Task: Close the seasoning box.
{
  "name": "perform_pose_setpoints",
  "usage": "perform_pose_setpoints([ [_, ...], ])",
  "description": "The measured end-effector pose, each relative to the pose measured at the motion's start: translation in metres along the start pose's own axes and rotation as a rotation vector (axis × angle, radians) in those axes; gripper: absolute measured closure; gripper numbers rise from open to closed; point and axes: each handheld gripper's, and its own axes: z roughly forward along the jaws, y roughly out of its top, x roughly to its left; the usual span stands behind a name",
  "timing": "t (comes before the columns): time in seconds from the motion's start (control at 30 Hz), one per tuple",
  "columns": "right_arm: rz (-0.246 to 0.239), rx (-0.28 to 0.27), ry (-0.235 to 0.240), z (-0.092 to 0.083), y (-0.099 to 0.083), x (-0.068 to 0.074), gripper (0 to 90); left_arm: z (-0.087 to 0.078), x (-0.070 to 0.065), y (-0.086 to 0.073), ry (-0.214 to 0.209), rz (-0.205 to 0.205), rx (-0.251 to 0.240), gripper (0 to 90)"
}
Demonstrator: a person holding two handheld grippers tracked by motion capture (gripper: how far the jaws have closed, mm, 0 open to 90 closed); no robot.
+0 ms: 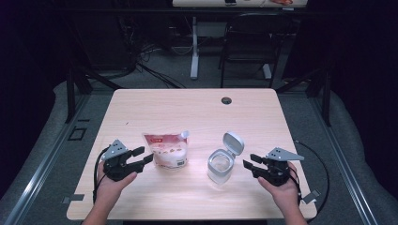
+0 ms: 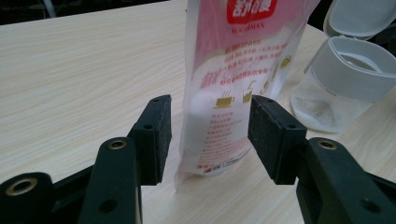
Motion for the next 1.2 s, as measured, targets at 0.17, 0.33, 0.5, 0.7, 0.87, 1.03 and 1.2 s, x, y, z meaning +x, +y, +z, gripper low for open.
perform_pose_setpoints([
  [0.17,-0.022,-0.052,-0.004,-0.009,0.011,0.006,55.8,0.001,-0.001,0.007,-0.021,-0.006,0.001,49.8],
  [0.33,-0.053,-0.058,-0.012,-0.015,0.023,0.012,55.0,0.0,-0.005,0.016,-0.019,0.023,0.0,49.8],
  [0.5,-0.056,-0.095,-0.005,-0.02,0.031,0.017,56.9,0.0,-0.004,0.023,-0.023,-0.004,0.012,49.8],
  [0.7,-0.096,-0.109,0.039,-0.019,0.048,0.025,57.2,0.0,0.0,0.034,-0.022,-0.011,0.021,49.8],
  [0.87,-0.134,-0.103,0.058,-0.012,0.059,0.033,58.2,0.001,0.003,0.037,-0.035,-0.024,0.017,54.7],
  [1.03,-0.156,-0.09,0.063,-0.006,0.066,0.041,61.2,0.001,0.003,0.035,-0.042,-0.022,0.004,62.1],
  [1.2,-0.144,-0.084,0.041,-0.007,0.068,0.042,61.9,0.001,0.002,0.034,-0.02,0.009,0.004,66.5],
])
